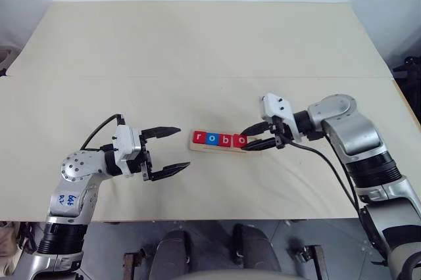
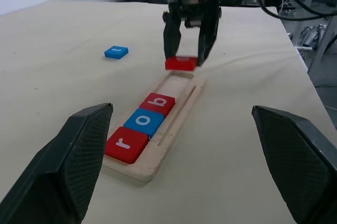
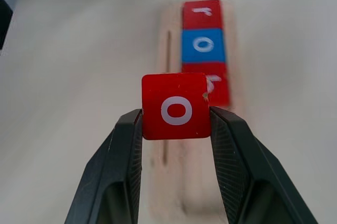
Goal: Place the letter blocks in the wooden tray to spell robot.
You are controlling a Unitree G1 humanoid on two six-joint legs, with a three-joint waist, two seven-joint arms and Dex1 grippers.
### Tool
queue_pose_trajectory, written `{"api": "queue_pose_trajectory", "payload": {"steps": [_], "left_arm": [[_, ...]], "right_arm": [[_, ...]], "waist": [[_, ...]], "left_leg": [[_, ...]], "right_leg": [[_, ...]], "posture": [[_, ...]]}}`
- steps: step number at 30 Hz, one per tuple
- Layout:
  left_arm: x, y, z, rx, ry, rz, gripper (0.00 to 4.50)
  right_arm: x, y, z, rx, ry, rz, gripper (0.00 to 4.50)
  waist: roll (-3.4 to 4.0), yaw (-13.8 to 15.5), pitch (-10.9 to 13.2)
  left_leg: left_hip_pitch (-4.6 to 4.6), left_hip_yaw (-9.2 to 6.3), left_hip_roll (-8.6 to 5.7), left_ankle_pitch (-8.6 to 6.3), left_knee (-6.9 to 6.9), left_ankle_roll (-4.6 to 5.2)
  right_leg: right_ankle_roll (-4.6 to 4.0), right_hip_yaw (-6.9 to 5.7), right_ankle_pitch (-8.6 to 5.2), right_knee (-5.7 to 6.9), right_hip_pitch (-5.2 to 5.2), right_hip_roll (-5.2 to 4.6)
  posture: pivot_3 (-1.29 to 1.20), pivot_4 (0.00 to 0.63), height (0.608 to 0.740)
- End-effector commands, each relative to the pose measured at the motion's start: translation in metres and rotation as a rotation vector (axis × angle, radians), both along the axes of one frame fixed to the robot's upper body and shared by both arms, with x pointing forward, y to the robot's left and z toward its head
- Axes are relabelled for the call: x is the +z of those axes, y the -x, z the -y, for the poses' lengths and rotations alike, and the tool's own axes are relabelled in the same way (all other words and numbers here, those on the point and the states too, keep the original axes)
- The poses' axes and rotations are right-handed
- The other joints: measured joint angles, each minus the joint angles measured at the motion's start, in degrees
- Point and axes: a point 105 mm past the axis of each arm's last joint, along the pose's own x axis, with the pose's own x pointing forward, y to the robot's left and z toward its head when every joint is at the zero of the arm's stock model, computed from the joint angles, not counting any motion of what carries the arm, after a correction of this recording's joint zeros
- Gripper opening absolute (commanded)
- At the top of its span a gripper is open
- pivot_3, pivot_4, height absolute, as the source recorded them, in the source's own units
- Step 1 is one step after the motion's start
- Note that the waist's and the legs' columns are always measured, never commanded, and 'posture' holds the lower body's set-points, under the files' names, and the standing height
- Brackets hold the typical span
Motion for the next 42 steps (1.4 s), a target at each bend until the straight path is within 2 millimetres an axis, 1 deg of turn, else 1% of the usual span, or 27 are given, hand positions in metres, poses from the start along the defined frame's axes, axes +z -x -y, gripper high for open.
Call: {"api": "queue_pose_trajectory", "payload": {"steps": [1, 5, 8, 12, 14, 15, 18, 20, 21, 22, 27, 30, 34, 36, 38, 39, 40, 42], "left_arm": [[0.009, 0.003, -0.002, 0.013, 0.011, 0.035, 4.50], [0.010, 0.004, -0.002, 0.023, 0.014, 0.039, 4.50], [0.010, 0.003, -0.002, 0.031, 0.016, 0.044, 4.50], [0.011, 0.002, -0.002, 0.037, 0.019, 0.051, 4.50], [0.012, 0.002, -0.002, 0.039, 0.022, 0.054, 4.50], [0.012, 0.002, -0.002, 0.040, 0.022, 0.055, 4.50], [0.012, 0.001, -0.001, 0.042, 0.024, 0.056, 4.50], [0.012, 0.001, -0.001, 0.043, 0.025, 0.055, 4.50], [0.012, 0.002, -0.001, 0.044, 0.026, 0.055, 4.50], [0.011, 0.002, -0.001, 0.044, 0.026, 0.054, 4.50], [0.009, 0.003, -0.002, 0.046, 0.026, 0.050, 4.50], [0.008, 0.003, -0.003, 0.048, 0.026, 0.050, 4.50], [0.005, 0.004, -0.006, 0.052, 0.024, 0.045, 4.50], [0.003, 0.005, -0.008, 0.054, 0.025, 0.037, 4.50], [0.001, 0.004, -0.009, 0.055, 0.025, 0.031, 4.50], [0.001, 0.004, -0.009, 0.053, 0.025, 0.027, 4.50], [0.000, 0.003, -0.009, 0.049, 0.025, 0.025, 4.50], [0.000, 0.003, -0.008, 0.042, 0.026, 0.023, 4.50]], "right_arm": [[0.003, -0.005, -0.002, -0.007, 0.010, 0.058, 1.45], [-0.004, -0.016, 0.000, -0.046, 0.031, 0.064, 1.45], [-0.006, -0.019, 0.001, -0.045, 0.040, 0.066, 1.45], [-0.006, -0.021, -0.003, -0.041, 0.031, 0.059, 1.45], [-0.006, -0.022, -0.004, -0.044, 0.031, 0.060, 2.19], [-0.006, -0.023, -0.004, -0.045, 0.030, 0.060, 2.44], [-0.002, -0.023, -0.004, -0.049, 0.016, 0.059, 3.41], [0.001, -0.022, -0.003, -0.045, 0.012, 0.057, 4.12], [0.002, -0.021, -0.002, -0.043, 0.010, 0.054, 4.35], [0.004, -0.020, -0.001, -0.043, 0.006, 0.055, 4.43], [0.009, -0.023, 0.007, -0.076, -0.010, 0.069, 4.43], [0.009, -0.025, 0.019, -0.120, -0.008, 0.075, 4.43], [0.013, -0.027, 0.035, -0.196, -0.053, 0.109, 4.43], [0.011, -0.023, 0.047, -0.239, -0.073, 0.097, 4.43], [0.007, -0.019, 0.053, -0.252, -0.073, 0.094, 4.43], [0.005, -0.017, 0.054, -0.258, -0.071, 0.093, 4.01], [0.002, -0.015, 0.054, -0.258, -0.073, 0.089, 3.80], [-0.001, -0.013, 0.051, -0.256, -0.077, 0.084, 3.14]], "waist": [[0.00, 0.0, 0.0], [0.00, -0.1, 0.0], [0.00, -0.1, 0.0], [0.00, -0.2, 0.0], [0.00, -0.2, 0.0], [0.00, -0.2, 0.0], [0.00, -0.3, 0.0], [0.00, -0.3, 0.0], [0.00, -0.3, 0.0], [0.00, -0.3, 0.0], [0.00, -0.4, 0.0], [0.00, -0.4, 0.0], [0.00, -0.2, 0.0], [0.00, -0.2, 0.0], [0.00, 0.0, 0.0], [0.00, 0.0, 0.0], [0.00, 0.1, 0.0], [0.00, 0.1, 0.0]], "left_leg": [[0.00, 0.00, 0.00, 0.00, 0.00, 0.00], [0.01, 0.00, 0.01, 0.00, 0.00, 0.00], [0.00, 0.01, 0.00, 0.00, 0.00, 0.00], [0.01, 0.01, 0.01, 0.00, 0.00, 0.00], [0.02, 0.01, 0.01, 0.00, -0.01, 0.00], [0.01, 0.01, 0.01, 0.00, -0.01, 0.00], [0.01, 0.01, 0.01, 0.00, -0.01, 0.00], [0.01, 0.01, 0.01, 0.00, -0.01, 0.00], [0.01, 0.01, 0.01, 0.00, -0.01, 0.00], [0.01, 0.01, 0.01, 0.00, -0.01, 0.00], [0.01, 0.01, 0.01, 0.00, -0.01, 0.00], [0.01, 0.01, 0.01, 0.00, -0.01, 0.00], [0.01, 0.01, 0.01, 0.00, -0.01, 0.00], [0.01, 0.02, 0.01, 0.00, -0.01, 0.00], [0.01, 0.01, 0.01, 0.00, -0.02, 0.00], [0.01, 0.01, 0.01, 0.00, -0.02, 0.00], [0.02, 0.02, 0.01, 0.00, -0.02, 0.00], [0.03, 0.02, 0.01, 0.00, -0.02, 0.00]], "right_leg": [[0.00, 0.00, 0.00, 0.00, 0.00, 0.00], [0.00, 0.00, 0.00, 0.02, 0.00, 0.01], [0.00, 0.00, 0.00, 0.01, 0.00, 0.00], [0.00, -0.01, 0.00, 0.02, -0.01, 0.01], [0.00, -0.01, 0.00, 0.02, 0.00, 0.02], [0.00, -0.01, 0.00, 0.02, 0.00, 0.02], [0.00, -0.01, 0.00, 0.01, 0.00, 0.01], [0.00, -0.01, 0.00, 0.01, 0.00, 0.01], [0.00, -0.01, 0.00, 0.02, 0.00, 0.01], [0.00, -0.01, 0.00, 0.02, 0.00, 0.01], [0.00, -0.01, 0.00, 0.01, 0.00, 0.01], [0.00, -0.01, 0.00, 0.01, 0.00, 0.01], [0.00, -0.01, 0.00, -0.01, 0.00, 0.01], [0.00, -0.01, 0.00, -0.01, 0.00, 0.01], [0.00, -0.01, 0.00, 0.00, 0.00, 0.01], [0.00, -0.01, 0.00, -0.01, 0.00, 0.01], [0.00, -0.01, 0.00, -0.01, 0.01, 0.01], [0.00, 0.00, 0.00, 0.01, 0.00, 0.01]], "posture": [[0.00, 0.150, 0.740], [0.00, 0.150, 0.740], [0.00, 0.150, 0.740], [0.00, 0.150, 0.740], [0.00, 0.150, 0.740], [0.00, 0.150, 0.740], [0.00, 0.150, 0.740], [0.00, 0.150, 0.740], [0.00, 0.150, 0.740], [0.00, 0.150, 0.740], [0.00, 0.150, 0.740], [0.00, 0.150, 0.740], [0.00, 0.150, 0.740], [0.00, 0.150, 0.740], [0.00, 0.150, 0.740], [0.00, 0.150, 0.740], [0.00, 0.150, 0.740], [0.00, 0.150, 0.740]]}}
